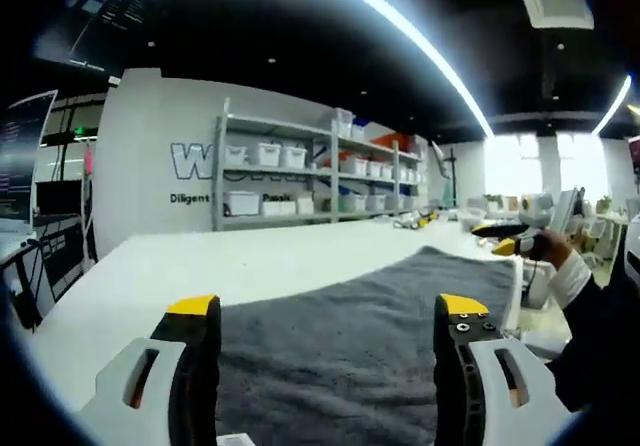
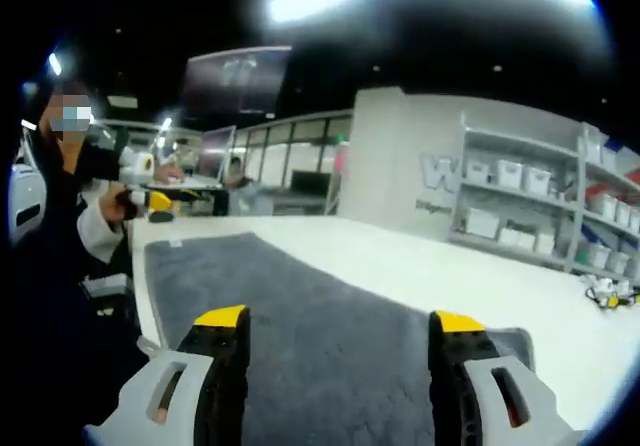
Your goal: Open the folded towel by lifting each exposed corner and separating the folded layers until the towel lies flat within the target outline without major curled edges
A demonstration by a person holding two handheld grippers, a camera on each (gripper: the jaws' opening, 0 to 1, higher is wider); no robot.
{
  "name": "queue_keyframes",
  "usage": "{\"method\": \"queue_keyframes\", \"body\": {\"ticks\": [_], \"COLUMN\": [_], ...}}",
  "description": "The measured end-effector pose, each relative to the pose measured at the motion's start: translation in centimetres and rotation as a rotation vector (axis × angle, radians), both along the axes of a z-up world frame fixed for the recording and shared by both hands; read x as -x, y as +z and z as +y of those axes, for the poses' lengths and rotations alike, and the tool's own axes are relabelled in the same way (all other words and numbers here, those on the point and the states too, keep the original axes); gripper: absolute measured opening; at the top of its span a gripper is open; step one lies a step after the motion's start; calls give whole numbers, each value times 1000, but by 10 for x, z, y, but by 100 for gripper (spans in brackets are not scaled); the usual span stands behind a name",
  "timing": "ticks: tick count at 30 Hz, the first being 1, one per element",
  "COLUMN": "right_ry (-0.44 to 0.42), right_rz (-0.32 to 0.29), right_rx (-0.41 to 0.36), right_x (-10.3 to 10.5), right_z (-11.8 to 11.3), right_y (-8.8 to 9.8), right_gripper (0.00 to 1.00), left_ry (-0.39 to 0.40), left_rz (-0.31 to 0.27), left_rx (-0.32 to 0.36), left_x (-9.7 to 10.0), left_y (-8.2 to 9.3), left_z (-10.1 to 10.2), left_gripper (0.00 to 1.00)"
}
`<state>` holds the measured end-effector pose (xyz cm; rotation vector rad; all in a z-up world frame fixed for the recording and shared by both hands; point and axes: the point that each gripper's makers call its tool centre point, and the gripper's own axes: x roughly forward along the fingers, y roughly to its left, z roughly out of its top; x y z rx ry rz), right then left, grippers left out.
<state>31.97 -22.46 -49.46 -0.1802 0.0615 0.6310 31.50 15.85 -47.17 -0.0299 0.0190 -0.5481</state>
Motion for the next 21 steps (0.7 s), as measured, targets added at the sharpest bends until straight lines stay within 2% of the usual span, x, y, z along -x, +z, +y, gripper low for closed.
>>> {"method": "queue_keyframes", "body": {"ticks": [1, 3, 8, 11, 18, 21], "right_ry": [-12, -31, -81, -96, -112, -119], "right_rz": [1, -8, -12, -14, -22, -17], "right_rx": [-3, -10, -25, -30, -54, -47], "right_x": [0, 1, 3, 5, 9, 10], "right_z": [-3, -9, -24, -30, -37, -38], "right_y": [1, 5, 11, 15, 24, 23], "right_gripper": [78, 82, 99, 99, 100, 100], "left_ry": [6, 5, 2, 23, 29, 43], "left_rz": [2, 39, 48, 60, 43, -9], "left_rx": [8, 19, 4, 2, 31, 69], "left_x": [0, 2, 7, 9, 14, 14], "left_y": [2, 1, 5, 8, 16, 25], "left_z": [0, -2, -5, 0, 5, 9], "left_gripper": [99, 100, 100, 100, 100, 100]}}
